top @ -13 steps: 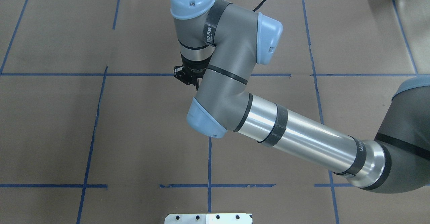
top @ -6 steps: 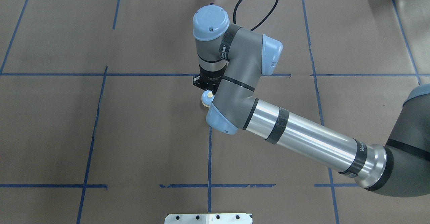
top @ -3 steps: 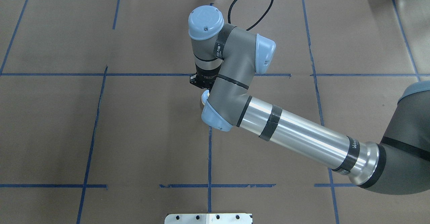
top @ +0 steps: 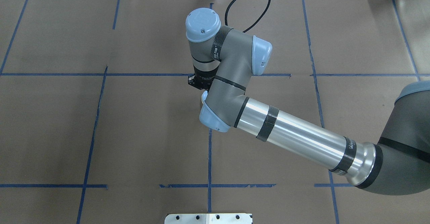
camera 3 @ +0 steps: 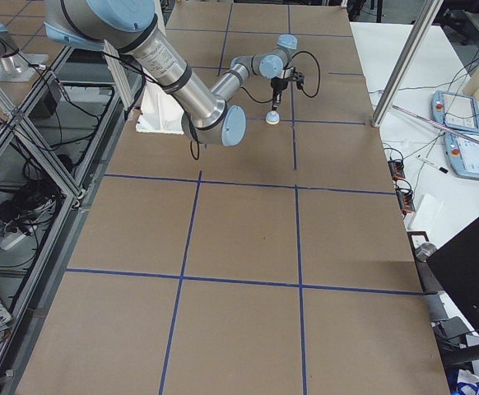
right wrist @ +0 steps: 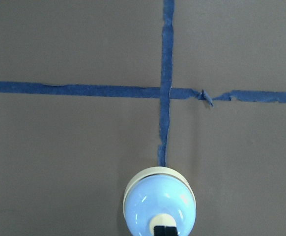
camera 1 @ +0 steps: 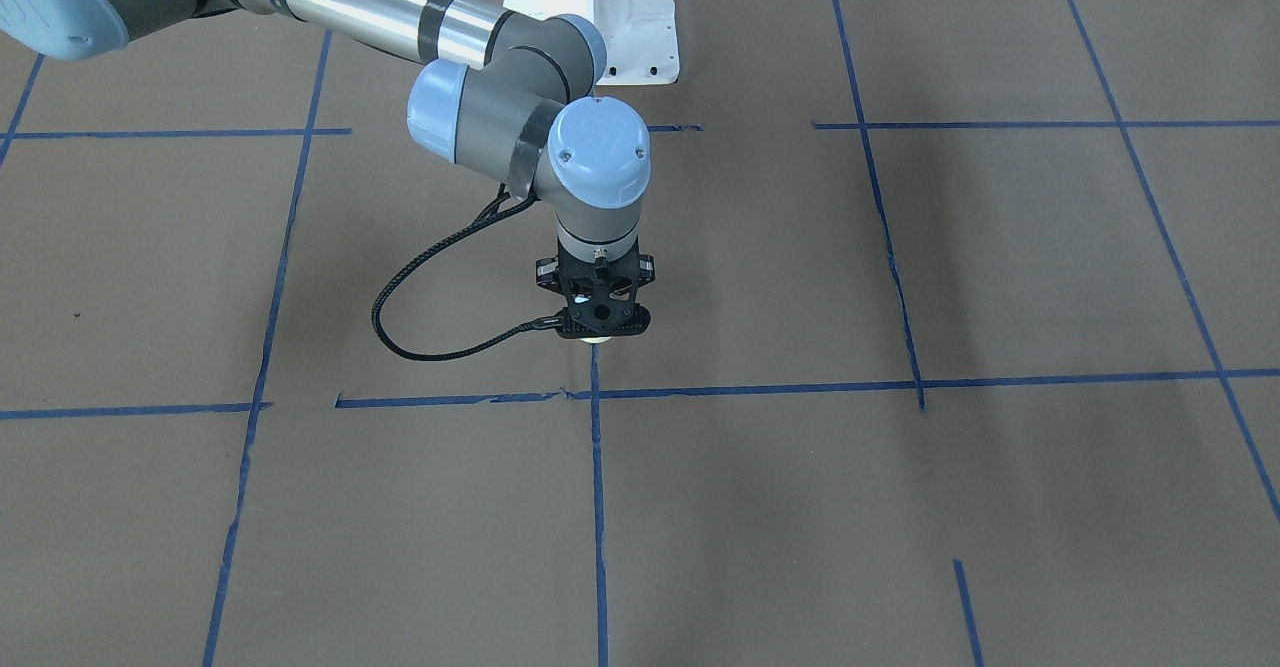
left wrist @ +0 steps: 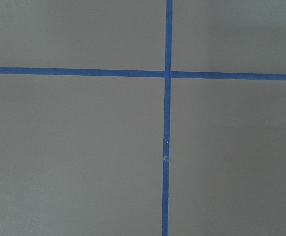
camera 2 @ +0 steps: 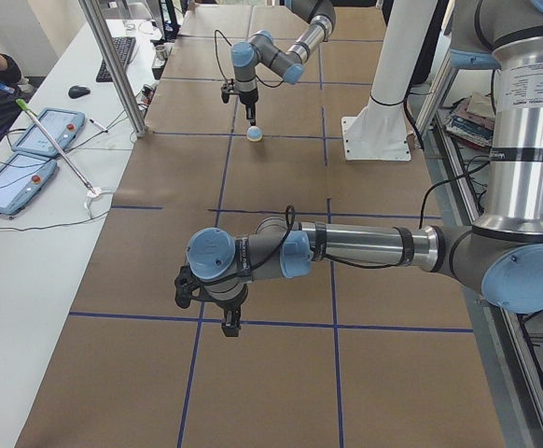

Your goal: Place and press bell with both arms

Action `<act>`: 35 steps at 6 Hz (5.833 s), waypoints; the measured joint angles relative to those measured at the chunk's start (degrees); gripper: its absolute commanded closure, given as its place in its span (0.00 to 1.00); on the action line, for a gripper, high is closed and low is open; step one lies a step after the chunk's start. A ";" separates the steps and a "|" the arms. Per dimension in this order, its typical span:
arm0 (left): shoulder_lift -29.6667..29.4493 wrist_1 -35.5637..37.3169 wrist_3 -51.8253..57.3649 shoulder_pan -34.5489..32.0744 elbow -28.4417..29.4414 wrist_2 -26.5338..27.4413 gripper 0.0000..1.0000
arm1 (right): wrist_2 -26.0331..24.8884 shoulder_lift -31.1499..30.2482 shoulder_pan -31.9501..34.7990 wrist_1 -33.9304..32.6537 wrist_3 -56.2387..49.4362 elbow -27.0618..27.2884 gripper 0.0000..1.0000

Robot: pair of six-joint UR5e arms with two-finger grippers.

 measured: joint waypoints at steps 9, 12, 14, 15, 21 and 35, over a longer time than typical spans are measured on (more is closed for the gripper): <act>0.00 0.00 -0.04 0.03 0.02 0.00 0.00 | -2.07 0.26 -0.99 2.47 0.25 -1.85 1.00; 0.00 0.00 -0.21 0.03 0.01 0.00 0.00 | -2.08 -0.03 -0.99 2.58 0.27 -1.89 1.00; 0.00 0.00 -0.33 0.03 0.00 0.00 0.00 | -2.05 -0.16 -0.99 2.52 0.24 -1.90 1.00; 0.00 0.00 -0.37 0.03 0.00 0.00 0.00 | -1.93 0.06 -0.90 2.49 0.20 -1.65 1.00; 0.00 0.00 -0.37 0.06 0.15 0.02 0.00 | 3.71 -3.35 8.68 -5.31 -2.66 9.90 0.00; 7.25 -6.11 -0.75 2.12 -3.01 4.76 0.00 | 17.23 -65.84 55.43 -5.67 -72.14 33.51 0.00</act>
